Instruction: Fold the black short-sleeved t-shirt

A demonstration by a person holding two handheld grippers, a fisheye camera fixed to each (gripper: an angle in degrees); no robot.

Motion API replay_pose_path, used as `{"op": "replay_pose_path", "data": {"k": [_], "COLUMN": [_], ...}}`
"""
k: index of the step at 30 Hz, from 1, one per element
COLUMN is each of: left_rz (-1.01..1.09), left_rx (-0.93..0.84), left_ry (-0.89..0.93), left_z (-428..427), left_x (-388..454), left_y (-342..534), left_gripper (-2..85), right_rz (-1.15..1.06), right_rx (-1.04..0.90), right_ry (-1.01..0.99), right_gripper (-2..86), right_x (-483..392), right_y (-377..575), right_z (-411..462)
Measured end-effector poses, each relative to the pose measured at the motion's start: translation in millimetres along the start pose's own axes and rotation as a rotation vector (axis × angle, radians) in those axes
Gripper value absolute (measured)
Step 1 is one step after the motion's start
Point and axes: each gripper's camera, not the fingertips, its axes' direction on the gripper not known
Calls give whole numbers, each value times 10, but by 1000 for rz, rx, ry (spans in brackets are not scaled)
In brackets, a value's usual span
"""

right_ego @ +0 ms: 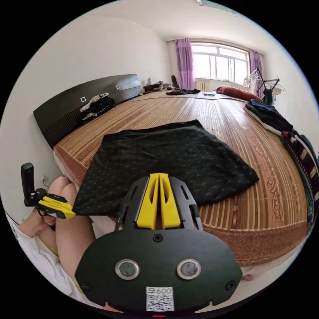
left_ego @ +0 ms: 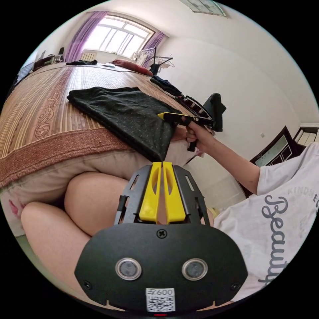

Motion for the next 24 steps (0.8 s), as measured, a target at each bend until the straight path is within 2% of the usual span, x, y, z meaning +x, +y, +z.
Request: {"op": "replay_pose_path", "data": {"k": [2,6,11,13,16,17,22,24], "left_rz": [13,3,42,82,144,205,619,759], "left_rx": [22,33,14,-47,-30,-17,-121,-58], "left_ry": [21,43,-49,-34,-101,-163,-751,-796], "left_z": [77,277,489,583,600,625,1536,1809], "left_x": [-32,-17,236,377,605,781,1698,1910], "left_y": [43,145,216,279,386,395,311,386], "left_gripper": [6,4,4,6,14,19,87,91], "right_rz": [59,-12,-39,-28,-34,-38,-16,11], "right_rx": [5,-4,-8,-3,8,13,21,27], "right_ry": [-17,71,93,82,81,84,44,8], "right_gripper": [-9,-9,-9,-9,-9,-9,-9,-9], "right_x": [112,-6,35,105,170,191,378,495], "right_y": [-18,-60,-107,-122,-130,-130,-154,-153], "right_z": [12,78,138,148,154,159,161,157]}}
